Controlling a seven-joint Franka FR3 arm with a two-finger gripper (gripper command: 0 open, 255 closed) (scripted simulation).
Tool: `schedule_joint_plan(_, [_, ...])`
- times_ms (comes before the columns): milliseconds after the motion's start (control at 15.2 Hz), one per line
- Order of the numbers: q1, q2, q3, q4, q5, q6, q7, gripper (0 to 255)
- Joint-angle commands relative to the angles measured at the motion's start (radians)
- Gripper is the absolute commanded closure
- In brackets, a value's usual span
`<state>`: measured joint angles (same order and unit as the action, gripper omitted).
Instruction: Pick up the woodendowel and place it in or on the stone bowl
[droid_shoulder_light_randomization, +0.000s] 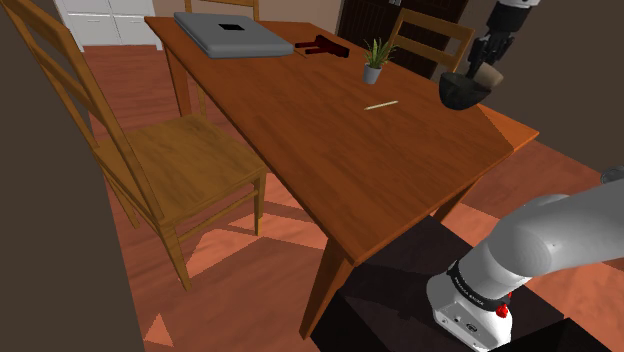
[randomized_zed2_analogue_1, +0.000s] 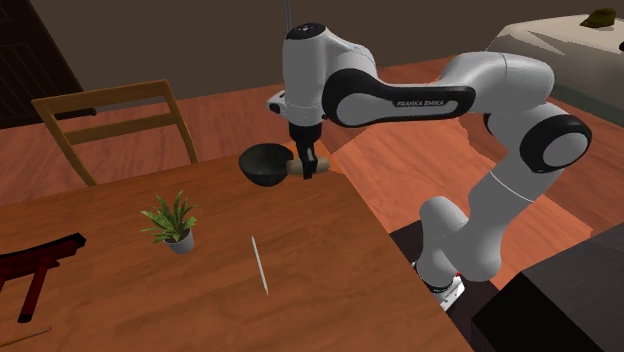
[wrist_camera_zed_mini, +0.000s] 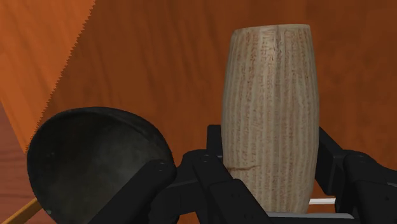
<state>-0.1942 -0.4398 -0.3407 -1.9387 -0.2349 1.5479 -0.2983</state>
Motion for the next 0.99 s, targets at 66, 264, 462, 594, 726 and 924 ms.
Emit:
schedule_joint_plan(66, [0.002, 0.013, 0.001, 0.054, 0.004, -0.040, -0.009, 255])
schedule_joint_plan(264, [0.000, 0.083, -0.039, 0.125, 0.014, -0.036, -0.056, 255])
schedule_joint_plan(462, [-0.007, 0.191, -0.099, 0.224, 0.041, -0.022, -0.128, 255])
schedule_joint_plan(594, [-0.015, 0.270, -0.139, 0.299, 0.070, -0.017, -0.180, 255])
schedule_joint_plan(726, [-0.029, 0.355, -0.179, 0.382, 0.109, -0.018, -0.235, 255])
schedule_joint_plan(924, [-0.069, 0.498, -0.229, 0.528, 0.187, -0.034, -0.321, 255])
